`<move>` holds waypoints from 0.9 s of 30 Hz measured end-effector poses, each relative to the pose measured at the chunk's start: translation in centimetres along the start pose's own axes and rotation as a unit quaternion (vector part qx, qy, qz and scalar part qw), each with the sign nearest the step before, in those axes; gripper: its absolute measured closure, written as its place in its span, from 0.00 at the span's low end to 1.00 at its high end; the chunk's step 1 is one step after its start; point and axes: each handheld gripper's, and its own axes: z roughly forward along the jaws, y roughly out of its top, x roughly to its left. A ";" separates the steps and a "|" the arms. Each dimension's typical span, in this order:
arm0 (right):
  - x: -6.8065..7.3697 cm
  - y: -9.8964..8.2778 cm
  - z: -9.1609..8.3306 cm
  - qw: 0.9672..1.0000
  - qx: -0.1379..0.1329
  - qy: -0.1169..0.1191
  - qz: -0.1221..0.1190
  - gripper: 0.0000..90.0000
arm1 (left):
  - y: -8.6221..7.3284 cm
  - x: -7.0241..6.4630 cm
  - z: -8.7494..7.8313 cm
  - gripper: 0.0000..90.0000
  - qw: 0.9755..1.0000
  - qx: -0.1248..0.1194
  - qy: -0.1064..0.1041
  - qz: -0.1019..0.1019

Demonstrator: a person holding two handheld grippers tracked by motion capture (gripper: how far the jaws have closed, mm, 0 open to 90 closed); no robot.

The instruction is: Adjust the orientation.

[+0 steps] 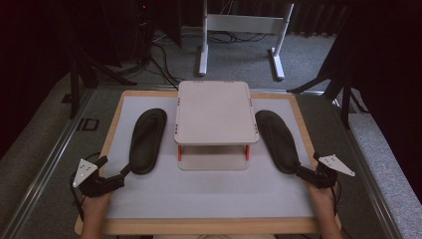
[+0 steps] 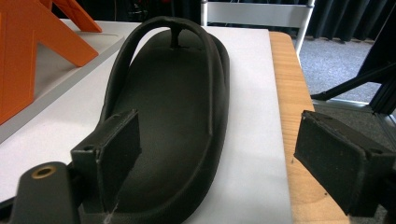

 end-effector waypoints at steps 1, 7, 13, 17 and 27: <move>0.0 0.0 0.0 1.000 0.000 0.000 0.000 0.15 | 0.0 0.0 0.0 0.02 1.000 0.000 0.000 0.000; 0.1 0.0 0.1 1.000 0.006 -0.003 -0.001 0.15 | 0.1 0.1 -0.2 0.02 1.000 -0.001 0.005 -0.004; -0.1 0.1 0.1 1.000 0.008 -0.005 0.009 0.15 | 0.5 0.5 -0.4 0.02 1.000 0.007 0.010 -0.029; -0.1 0.1 0.2 1.000 0.009 -0.005 0.011 0.15 | 1.0 0.8 -0.3 0.04 0.999 0.027 0.007 -0.039; -0.1 0.1 0.2 1.000 0.013 -0.009 0.013 0.15 | 3.1 0.6 0.6 0.04 0.992 0.124 -0.033 -0.020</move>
